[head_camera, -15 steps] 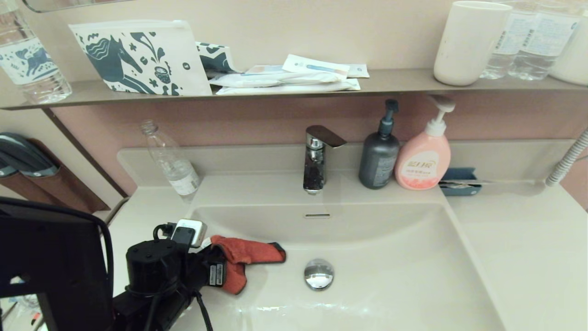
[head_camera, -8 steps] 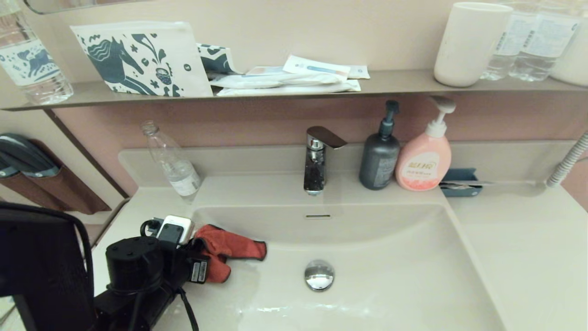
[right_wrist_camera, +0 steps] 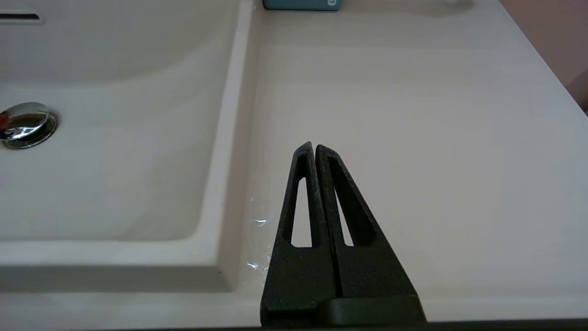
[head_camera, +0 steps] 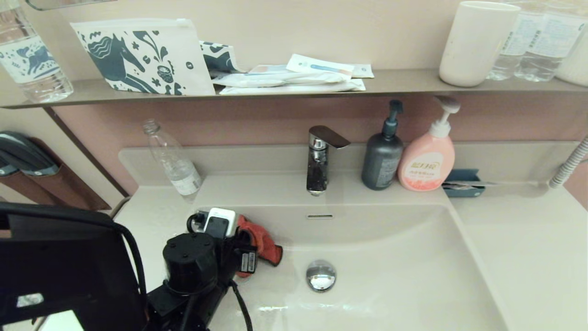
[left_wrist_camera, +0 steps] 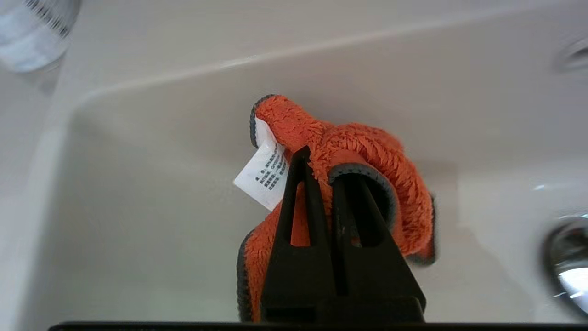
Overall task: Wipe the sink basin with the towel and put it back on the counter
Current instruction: Wipe the sink
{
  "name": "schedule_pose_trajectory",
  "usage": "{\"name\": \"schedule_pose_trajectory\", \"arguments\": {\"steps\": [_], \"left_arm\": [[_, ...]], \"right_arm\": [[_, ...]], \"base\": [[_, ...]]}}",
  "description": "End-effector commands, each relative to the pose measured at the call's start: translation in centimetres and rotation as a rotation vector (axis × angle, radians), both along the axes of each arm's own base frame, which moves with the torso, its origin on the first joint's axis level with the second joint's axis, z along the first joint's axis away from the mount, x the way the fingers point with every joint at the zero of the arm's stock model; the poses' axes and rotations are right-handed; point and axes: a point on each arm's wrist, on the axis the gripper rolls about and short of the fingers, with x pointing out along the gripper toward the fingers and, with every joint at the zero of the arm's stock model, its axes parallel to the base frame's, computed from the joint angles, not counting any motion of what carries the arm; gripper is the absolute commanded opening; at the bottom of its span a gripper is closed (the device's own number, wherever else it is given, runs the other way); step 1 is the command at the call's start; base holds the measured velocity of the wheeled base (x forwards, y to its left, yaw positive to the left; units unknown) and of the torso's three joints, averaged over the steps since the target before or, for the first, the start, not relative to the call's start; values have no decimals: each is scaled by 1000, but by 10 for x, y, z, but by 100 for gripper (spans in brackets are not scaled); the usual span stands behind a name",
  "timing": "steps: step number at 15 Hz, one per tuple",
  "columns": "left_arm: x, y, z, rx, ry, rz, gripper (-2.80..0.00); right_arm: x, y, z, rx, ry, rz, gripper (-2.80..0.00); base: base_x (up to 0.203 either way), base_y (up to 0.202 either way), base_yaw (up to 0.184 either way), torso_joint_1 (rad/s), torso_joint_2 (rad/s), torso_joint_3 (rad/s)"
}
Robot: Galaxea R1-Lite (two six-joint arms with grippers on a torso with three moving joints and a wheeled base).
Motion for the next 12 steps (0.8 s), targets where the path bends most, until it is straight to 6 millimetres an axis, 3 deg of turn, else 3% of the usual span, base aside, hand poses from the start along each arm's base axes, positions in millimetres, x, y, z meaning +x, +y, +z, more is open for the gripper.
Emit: {"name": "schedule_pose_trajectory", "arguments": {"steps": [1,4,12], "left_arm": [[3,-14,0,-28,-42,-22,-280],[6,-10,-2,-2,-40,15,-280],[6,1,-16,319,100,250,-280]], "right_arm": [[0,0,0,0,1,-1,-280],[0,0,0,0,1,-1,-280],[0,0,0,0,1,-1,-280]], "base": [[0,0,0,0,0,0],[0,0,0,0,0,0],[0,0,0,0,0,0]]}}
